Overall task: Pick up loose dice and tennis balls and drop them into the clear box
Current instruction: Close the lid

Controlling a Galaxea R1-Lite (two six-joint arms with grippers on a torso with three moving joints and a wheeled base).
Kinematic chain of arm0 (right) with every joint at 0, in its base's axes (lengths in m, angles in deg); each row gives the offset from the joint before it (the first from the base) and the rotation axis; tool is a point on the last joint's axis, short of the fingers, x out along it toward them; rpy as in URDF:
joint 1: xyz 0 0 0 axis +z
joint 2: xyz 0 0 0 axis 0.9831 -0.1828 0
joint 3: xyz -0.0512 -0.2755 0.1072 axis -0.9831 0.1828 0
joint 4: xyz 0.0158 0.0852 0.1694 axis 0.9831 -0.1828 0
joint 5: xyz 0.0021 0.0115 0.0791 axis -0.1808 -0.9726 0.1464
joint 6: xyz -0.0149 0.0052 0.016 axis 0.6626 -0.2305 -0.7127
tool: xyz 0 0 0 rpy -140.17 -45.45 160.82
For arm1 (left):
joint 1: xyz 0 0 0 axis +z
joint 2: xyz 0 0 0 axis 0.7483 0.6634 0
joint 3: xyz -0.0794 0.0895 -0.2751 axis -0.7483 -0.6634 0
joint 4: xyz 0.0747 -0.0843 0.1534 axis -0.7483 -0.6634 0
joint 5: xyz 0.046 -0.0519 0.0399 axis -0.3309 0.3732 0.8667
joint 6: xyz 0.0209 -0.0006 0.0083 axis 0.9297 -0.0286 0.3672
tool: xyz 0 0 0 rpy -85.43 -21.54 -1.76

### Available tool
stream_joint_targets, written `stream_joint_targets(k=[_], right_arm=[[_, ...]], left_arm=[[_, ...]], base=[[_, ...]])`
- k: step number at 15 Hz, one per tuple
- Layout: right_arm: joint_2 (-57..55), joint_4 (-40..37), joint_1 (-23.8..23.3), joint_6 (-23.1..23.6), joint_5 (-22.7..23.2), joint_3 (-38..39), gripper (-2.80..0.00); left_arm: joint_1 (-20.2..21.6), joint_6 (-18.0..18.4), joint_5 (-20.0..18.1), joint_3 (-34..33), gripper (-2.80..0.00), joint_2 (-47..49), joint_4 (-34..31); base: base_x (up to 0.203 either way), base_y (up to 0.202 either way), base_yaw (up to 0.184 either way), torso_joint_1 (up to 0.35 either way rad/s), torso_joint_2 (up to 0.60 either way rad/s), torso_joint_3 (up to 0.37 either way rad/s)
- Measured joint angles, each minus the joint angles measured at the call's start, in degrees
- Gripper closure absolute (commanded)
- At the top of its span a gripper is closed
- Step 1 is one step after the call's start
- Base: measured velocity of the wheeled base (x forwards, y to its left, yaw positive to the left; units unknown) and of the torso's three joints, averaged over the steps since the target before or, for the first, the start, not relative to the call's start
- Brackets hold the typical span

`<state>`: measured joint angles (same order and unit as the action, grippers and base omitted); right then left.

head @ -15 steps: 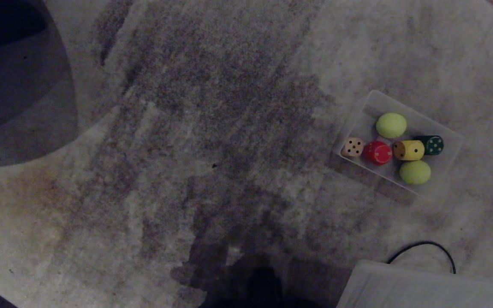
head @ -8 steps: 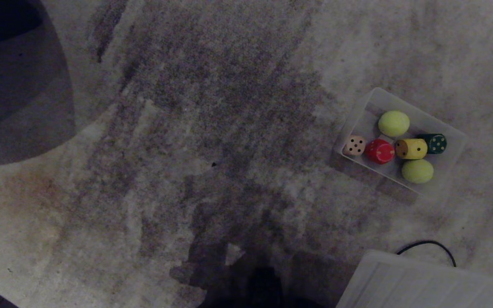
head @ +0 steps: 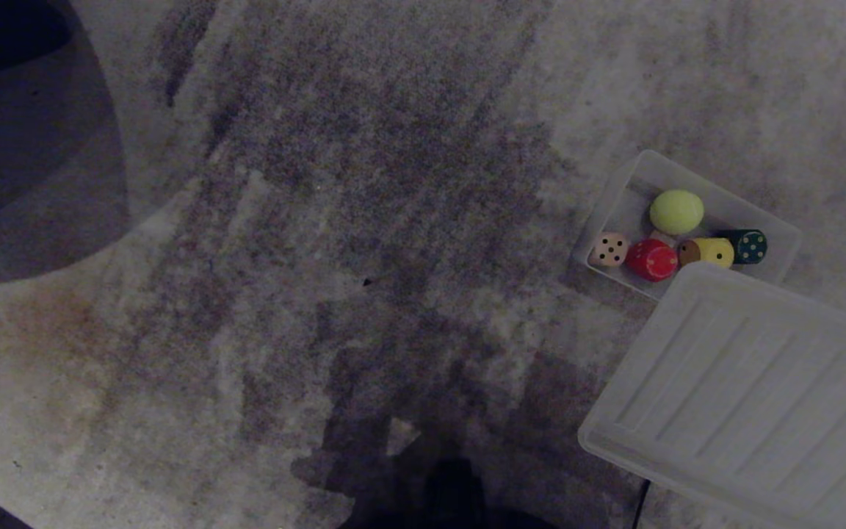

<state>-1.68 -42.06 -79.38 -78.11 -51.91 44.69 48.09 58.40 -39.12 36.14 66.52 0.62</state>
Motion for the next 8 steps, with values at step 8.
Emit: stream_joint_targets(k=[8], right_arm=[[-36.12,27.61,-0.25,-10.54,2.26,-3.45,0.00]], left_arm=[[0.00,-0.02,-0.05,0.00,0.00,0.00,0.01]], base=[[0.000,0.000,0.000,0.000,0.00,0.000]])
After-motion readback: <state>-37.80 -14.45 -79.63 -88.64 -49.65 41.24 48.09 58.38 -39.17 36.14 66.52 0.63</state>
